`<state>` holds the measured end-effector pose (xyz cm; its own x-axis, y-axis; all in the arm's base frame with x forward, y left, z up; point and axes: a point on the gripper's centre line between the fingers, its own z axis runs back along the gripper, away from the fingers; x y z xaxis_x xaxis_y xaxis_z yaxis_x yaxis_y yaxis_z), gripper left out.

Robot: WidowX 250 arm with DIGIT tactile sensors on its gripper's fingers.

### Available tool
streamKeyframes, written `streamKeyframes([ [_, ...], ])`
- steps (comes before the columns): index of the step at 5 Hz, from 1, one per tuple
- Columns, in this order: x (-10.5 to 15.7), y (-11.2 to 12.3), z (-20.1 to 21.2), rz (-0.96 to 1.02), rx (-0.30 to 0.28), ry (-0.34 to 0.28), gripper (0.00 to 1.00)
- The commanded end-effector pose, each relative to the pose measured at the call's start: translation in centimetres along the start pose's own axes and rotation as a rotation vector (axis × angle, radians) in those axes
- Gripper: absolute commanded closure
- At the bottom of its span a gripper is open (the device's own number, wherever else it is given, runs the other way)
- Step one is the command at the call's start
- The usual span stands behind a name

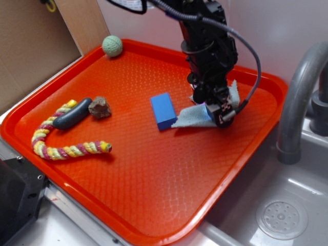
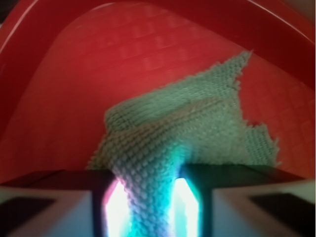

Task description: Grab the blue cloth.

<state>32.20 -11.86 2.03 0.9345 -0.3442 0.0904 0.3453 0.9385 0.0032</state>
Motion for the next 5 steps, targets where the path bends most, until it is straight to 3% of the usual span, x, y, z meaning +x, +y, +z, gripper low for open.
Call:
streamKeyframes([
  [1,-3.0,4.7,3.6,0.228,0.117,0.024,1.0],
  [2,-4.9,6.9,8.8,0.46,0.138,0.026,1.0],
  [3,-7.6,9.4,13.3,0.593,-0.001,-0.085,1.0],
  [4,-8.6,10.2,18.1,0.566,-0.098,-0.127,1.0],
  [5,-8.0,9.5,22.2,0.515,-0.073,-0.12,1.0],
])
